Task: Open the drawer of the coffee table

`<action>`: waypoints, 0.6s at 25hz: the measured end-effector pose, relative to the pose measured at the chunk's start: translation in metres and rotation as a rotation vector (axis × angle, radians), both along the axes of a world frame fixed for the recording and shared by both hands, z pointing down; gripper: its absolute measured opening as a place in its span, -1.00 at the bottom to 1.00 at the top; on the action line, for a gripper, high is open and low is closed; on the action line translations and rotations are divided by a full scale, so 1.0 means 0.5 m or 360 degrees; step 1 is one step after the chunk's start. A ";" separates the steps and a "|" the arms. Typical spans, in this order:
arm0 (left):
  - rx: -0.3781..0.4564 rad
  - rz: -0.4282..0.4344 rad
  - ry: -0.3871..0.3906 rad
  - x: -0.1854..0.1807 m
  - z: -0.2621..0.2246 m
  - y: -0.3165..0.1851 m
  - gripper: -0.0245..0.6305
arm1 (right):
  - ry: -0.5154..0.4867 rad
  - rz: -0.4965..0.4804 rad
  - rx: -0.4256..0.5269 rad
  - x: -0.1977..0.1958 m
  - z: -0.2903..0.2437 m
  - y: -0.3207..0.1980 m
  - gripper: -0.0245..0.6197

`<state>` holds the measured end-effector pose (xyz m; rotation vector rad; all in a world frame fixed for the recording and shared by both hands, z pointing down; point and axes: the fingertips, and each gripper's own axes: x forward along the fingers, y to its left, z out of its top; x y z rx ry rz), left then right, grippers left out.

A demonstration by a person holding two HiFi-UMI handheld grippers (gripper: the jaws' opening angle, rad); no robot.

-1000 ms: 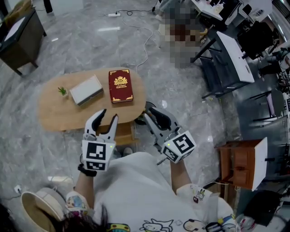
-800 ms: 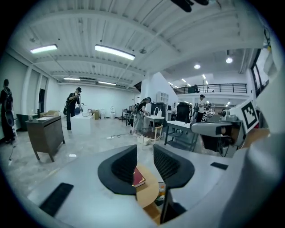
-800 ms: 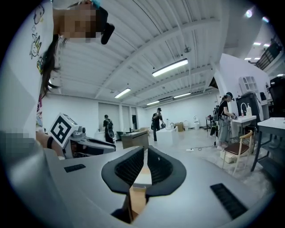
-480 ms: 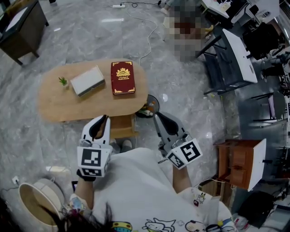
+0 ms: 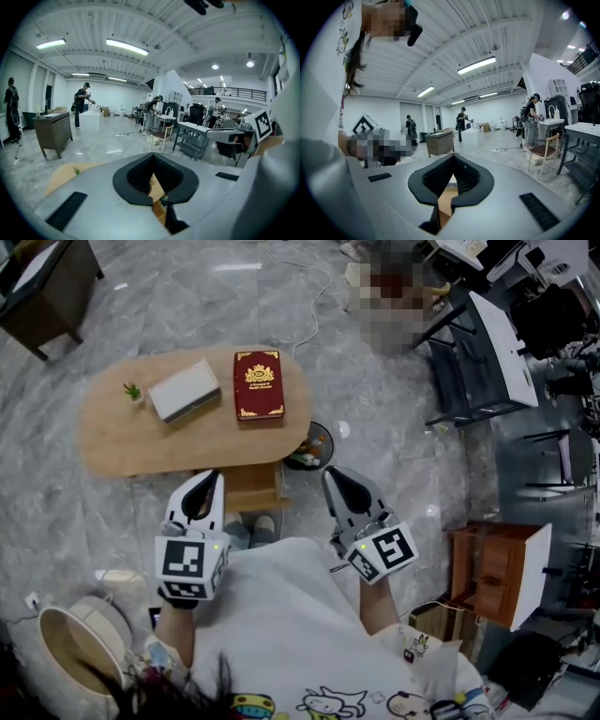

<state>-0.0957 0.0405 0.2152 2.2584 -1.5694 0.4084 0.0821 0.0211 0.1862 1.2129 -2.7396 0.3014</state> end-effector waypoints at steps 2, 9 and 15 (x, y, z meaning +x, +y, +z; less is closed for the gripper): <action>0.0014 0.0012 -0.0015 0.003 -0.005 -0.001 -0.91 | -0.0007 0.0002 -0.0007 0.002 0.000 -0.001 -0.92; 0.0027 0.0033 -0.0053 0.005 -0.003 -0.001 -0.91 | 0.0000 0.0024 -0.0010 0.008 0.004 -0.004 -0.92; 0.0029 0.0035 -0.0051 0.007 -0.004 0.000 -0.91 | -0.0006 0.0033 -0.0009 0.006 0.004 -0.006 -0.92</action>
